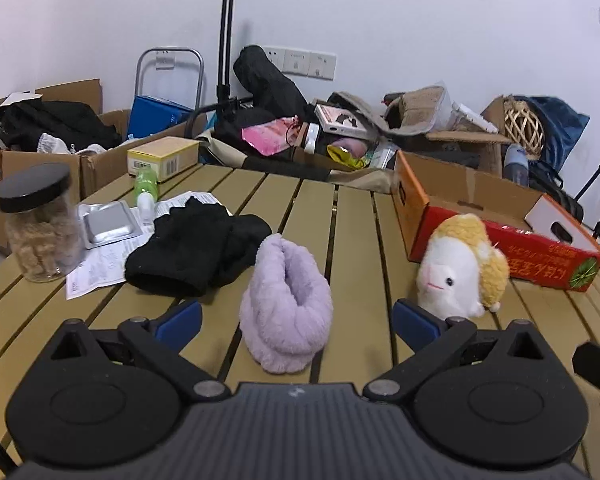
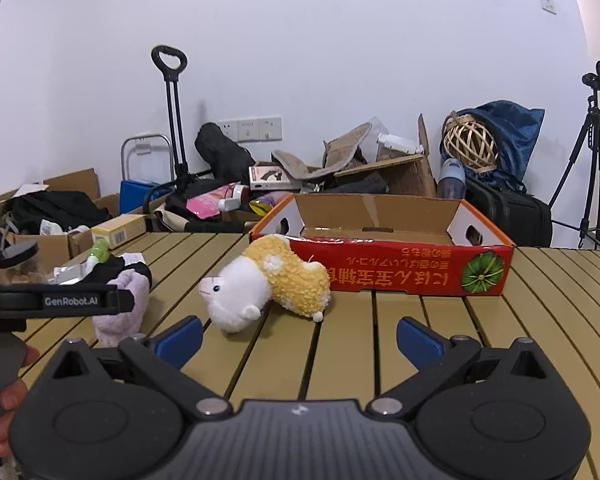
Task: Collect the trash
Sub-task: 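Grasp the white-and-yellow plush with the right gripper while the left gripper grasps the lavender slipper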
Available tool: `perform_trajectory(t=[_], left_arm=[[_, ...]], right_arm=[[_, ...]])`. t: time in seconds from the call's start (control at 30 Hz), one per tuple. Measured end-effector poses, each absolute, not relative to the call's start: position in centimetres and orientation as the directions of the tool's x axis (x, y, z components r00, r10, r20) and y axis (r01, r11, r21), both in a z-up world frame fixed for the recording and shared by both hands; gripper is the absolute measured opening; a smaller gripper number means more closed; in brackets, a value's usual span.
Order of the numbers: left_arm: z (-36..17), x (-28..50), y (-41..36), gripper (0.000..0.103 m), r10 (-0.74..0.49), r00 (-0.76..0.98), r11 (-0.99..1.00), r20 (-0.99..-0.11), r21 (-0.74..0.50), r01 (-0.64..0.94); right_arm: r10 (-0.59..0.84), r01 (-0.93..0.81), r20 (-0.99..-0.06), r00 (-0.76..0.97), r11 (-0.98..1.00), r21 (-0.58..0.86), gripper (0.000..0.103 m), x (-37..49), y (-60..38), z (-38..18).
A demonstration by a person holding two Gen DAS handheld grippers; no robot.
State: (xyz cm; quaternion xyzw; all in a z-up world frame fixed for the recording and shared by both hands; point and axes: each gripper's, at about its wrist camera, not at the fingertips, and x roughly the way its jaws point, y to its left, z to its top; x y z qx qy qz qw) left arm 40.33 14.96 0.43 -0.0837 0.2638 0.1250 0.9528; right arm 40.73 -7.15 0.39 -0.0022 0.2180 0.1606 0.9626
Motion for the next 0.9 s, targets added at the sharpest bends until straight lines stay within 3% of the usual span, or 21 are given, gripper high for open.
perform_trajectory(t=[0.13, 0.23, 0.3, 0.4, 0.43, 0.53, 0.9], left_arm=[[-0.3, 41.8, 15.3, 0.103, 0.202, 0.812, 0.956, -0.548, -0.07, -0.285], [-0.3, 42.4, 15.7, 0.097, 0.182, 0.825, 0.959, -0.535, -0.091, -0.27], [-0.6, 42.9, 16.1, 0.087, 0.172, 0.821, 0.958, -0.545, -0.102, -0.269], [-1.2, 43.8, 17.1, 0.063, 0.143, 0.798, 0.954, -0.585, -0.134, -0.269], [-1.4, 44.0, 17.6, 0.049, 0.123, 0.793, 0.952, -0.596, -0.156, -0.265], [-1.4, 43.8, 18.5, 0.036, 0.081, 0.806, 0.946, -0.586, -0.21, -0.248], [0.7, 42.4, 18.9, 0.034, 0.168, 0.864, 0.939, -0.474, -0.191, -0.287]], right_arm=[[0.298, -0.296, -0.444, 0.845, 0.952, 0.076, 0.103, 42.7, -5.7, 0.2], [0.288, -0.284, -0.451, 0.845, 0.956, 0.077, 0.103, 43.7, -4.9, 0.0], [0.278, -0.276, -0.457, 0.845, 0.958, 0.073, 0.103, 44.2, -4.5, -0.1], [0.27, -0.27, -0.466, 0.842, 0.96, 0.069, 0.103, 44.7, -3.9, -0.2], [0.269, -0.269, -0.469, 0.841, 0.961, 0.068, 0.103, 44.8, -3.8, -0.2], [0.262, -0.262, -0.472, 0.842, 0.963, 0.067, 0.103, 45.4, -3.3, -0.2], [0.263, -0.246, -0.498, 0.826, 0.964, 0.101, 0.103, 47.4, -1.3, -0.8]])
